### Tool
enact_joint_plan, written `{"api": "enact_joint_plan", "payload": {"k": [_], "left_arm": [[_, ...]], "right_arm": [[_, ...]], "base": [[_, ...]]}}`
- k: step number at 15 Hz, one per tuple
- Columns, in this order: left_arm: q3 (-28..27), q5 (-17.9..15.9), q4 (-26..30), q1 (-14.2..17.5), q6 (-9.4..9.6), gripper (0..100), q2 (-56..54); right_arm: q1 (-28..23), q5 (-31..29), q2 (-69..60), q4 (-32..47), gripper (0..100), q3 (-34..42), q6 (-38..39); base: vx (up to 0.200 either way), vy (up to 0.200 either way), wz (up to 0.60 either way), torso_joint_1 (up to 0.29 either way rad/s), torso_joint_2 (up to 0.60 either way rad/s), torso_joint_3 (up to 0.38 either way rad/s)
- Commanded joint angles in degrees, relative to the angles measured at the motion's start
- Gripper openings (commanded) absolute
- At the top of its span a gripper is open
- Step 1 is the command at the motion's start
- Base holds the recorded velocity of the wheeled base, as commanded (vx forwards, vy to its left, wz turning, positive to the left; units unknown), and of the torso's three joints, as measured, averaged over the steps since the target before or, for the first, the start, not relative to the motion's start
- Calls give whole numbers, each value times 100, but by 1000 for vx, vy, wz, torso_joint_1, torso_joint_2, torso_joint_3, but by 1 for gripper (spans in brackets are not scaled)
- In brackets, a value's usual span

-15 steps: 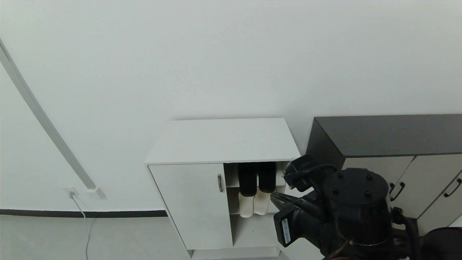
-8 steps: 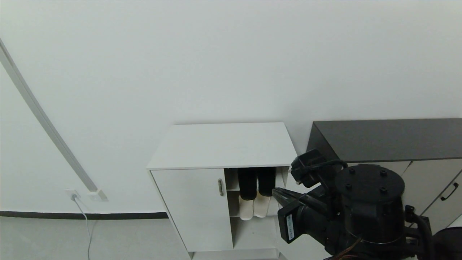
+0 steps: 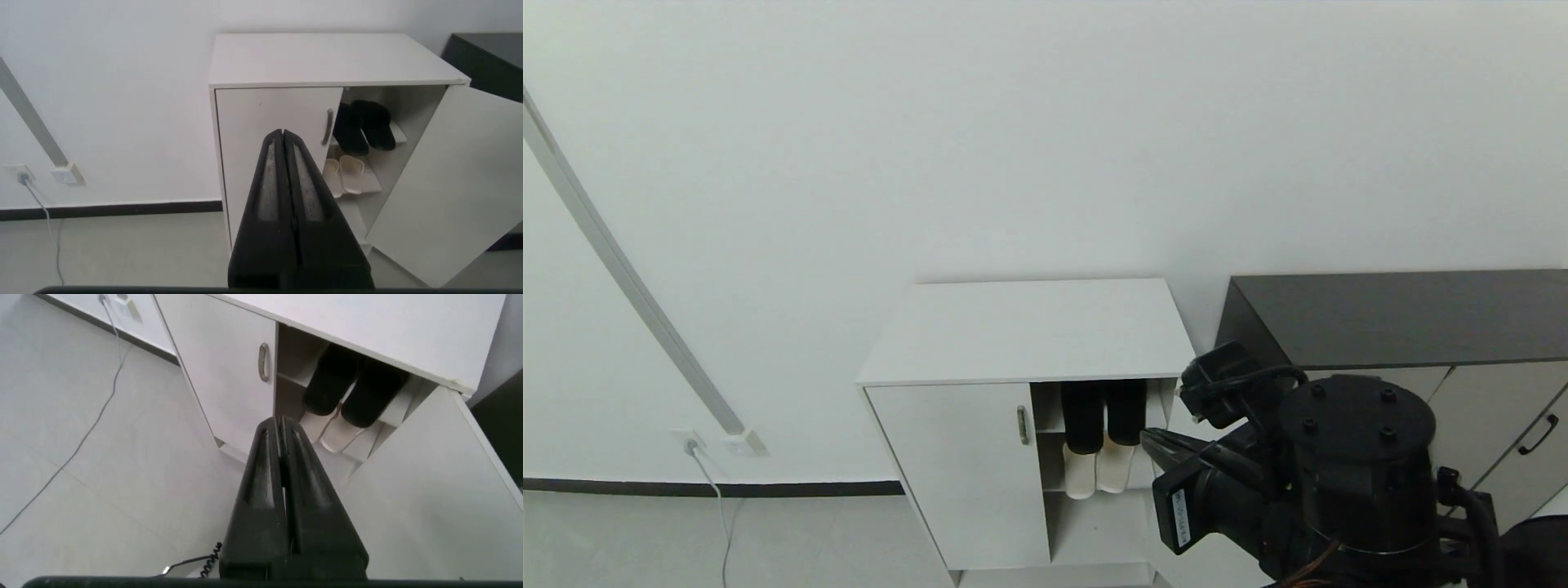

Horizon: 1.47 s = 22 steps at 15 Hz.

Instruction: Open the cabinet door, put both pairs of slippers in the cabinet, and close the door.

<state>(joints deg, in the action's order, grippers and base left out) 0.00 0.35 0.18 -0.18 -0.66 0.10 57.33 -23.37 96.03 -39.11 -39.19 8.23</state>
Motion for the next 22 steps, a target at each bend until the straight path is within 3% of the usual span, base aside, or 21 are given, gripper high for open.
{"api": "enact_joint_plan", "payload": {"k": [1,4,16,22], "left_arm": [[0,9,-9,9,-4,0,8],[0,9,-1,1,-4,0,8],[-9,0,-9,1,-4,0,8],[-9,9,-1,1,-13,0,8]], "right_arm": [[-12,-1,21,0,0,-1,-5],[-38,-1,21,0,0,8,-5],[-99,8,145,-18,0,17,-14],[-99,8,224,-18,0,26,-14]], "base": [[0,0,-600,7,2,7],[0,0,-600,1,-2,1],[0,0,0,0,0,0],[-200,0,0,5,6,-2]]}}
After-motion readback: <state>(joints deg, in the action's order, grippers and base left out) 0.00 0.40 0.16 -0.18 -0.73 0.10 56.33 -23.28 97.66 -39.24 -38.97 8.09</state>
